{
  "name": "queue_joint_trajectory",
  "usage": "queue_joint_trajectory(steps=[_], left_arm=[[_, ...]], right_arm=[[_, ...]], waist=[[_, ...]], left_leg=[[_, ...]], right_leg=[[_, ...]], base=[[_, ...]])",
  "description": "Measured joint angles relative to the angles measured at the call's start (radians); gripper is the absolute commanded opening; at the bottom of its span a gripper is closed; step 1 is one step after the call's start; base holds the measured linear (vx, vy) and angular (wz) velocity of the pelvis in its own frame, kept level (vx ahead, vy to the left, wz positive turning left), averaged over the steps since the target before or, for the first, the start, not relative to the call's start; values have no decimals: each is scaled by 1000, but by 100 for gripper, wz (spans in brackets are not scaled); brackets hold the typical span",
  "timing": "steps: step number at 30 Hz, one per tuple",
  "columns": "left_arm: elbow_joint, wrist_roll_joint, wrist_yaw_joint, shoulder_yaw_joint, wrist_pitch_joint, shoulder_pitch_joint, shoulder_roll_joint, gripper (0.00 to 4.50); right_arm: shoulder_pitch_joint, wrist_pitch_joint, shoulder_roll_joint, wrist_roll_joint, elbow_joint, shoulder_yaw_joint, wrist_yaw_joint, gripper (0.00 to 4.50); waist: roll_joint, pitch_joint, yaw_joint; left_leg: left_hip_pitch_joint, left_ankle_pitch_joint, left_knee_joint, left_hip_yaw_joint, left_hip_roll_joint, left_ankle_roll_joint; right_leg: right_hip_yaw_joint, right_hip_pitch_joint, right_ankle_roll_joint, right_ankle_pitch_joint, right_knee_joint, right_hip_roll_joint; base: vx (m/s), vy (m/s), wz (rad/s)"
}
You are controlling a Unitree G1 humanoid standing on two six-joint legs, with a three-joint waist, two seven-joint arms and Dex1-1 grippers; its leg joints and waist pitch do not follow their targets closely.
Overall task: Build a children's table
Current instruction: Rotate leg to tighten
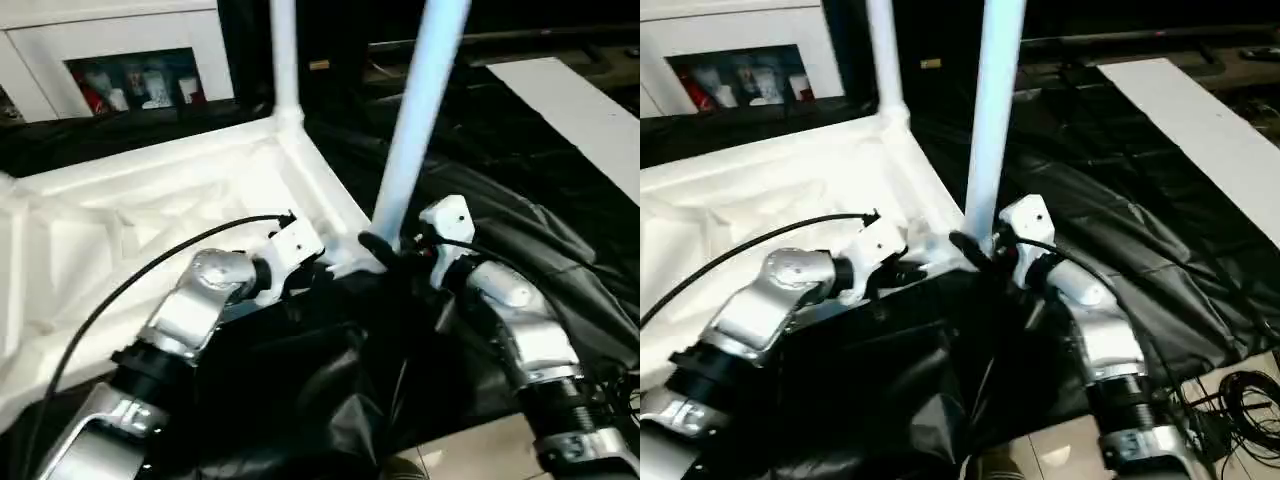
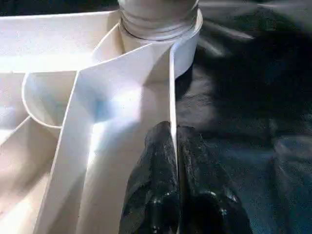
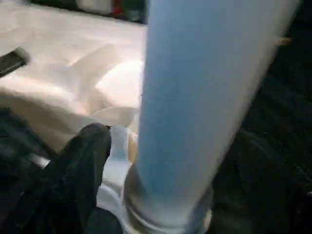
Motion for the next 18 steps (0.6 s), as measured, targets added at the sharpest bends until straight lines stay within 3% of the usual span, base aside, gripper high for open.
queue_joint_trajectory(steps=[8, 14, 18], left_arm=[[-74, -78, -184, -10, -46, 42, 111, 0], [-81, -100, -257, -9, -50, 54, 136, 0], [-81, -112, -286, -11, -50, 56, 152, 0]], right_arm=[[44, 10, -132, 56, -51, 55, 304, 403], [50, 17, -153, 79, -54, 71, 365, 403], [51, 26, -174, 85, -55, 76, 406, 367]], waist=[[0, 0, 3], [0, 0, 6], [0, 0, 5]], left_leg=[[-13, -3, 5, 1, 0, 5], [-13, -3, 11, 1, 0, 5], [-12, -3, 13, 1, 1, 4]], right_leg=[[0, -10, -2, -4, 1, -1], [0, -10, -3, -4, 5, -2], [0, -10, -4, -3, 6, -2]], base=[[13, 4, 0], [0, 0, 0], [0, 0, 0]])
